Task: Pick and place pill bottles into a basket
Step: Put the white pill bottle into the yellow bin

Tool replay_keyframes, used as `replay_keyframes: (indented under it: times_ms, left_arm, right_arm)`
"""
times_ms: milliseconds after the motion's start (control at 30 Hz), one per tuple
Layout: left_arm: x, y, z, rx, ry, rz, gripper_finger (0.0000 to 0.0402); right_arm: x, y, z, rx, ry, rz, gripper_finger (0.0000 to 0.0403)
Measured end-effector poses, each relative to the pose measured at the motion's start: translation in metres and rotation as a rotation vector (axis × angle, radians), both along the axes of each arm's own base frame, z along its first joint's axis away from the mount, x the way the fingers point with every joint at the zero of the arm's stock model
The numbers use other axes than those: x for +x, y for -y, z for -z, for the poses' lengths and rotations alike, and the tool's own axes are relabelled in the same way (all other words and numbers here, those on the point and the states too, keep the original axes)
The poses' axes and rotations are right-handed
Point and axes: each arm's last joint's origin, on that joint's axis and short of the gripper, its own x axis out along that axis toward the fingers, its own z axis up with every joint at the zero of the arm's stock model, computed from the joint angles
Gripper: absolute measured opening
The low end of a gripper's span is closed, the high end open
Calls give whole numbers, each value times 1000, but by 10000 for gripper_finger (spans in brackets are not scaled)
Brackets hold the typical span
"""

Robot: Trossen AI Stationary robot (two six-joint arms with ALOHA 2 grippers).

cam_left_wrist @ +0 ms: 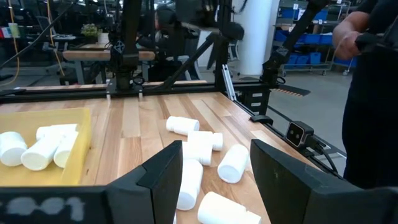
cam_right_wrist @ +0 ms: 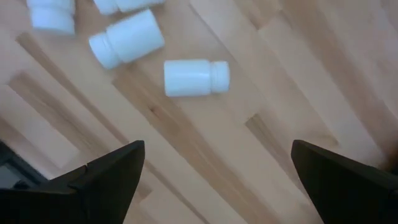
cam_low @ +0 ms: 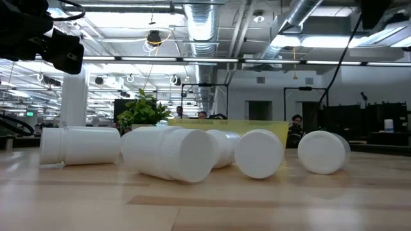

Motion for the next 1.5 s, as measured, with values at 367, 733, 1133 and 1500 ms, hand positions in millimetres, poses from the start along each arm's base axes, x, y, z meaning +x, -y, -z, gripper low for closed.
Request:
replay_keyframes:
  times_ms: [367,733,1133,1500]
  left_arm:
    - [0,0,0,0,1,1,177]
    - [0,0,0,0,0,1,177]
    - [0,0,0,0,0,0,177]
    - [0,0,0,0,0,1,177]
  right_arm:
    - [-5,-7,46,-14,-27,-51,398]
    - [3,-1,73,30,11,-82,400]
    - [18,30,80,132,-101,-167,400]
    - [35,53,80,182,-73,-147,400]
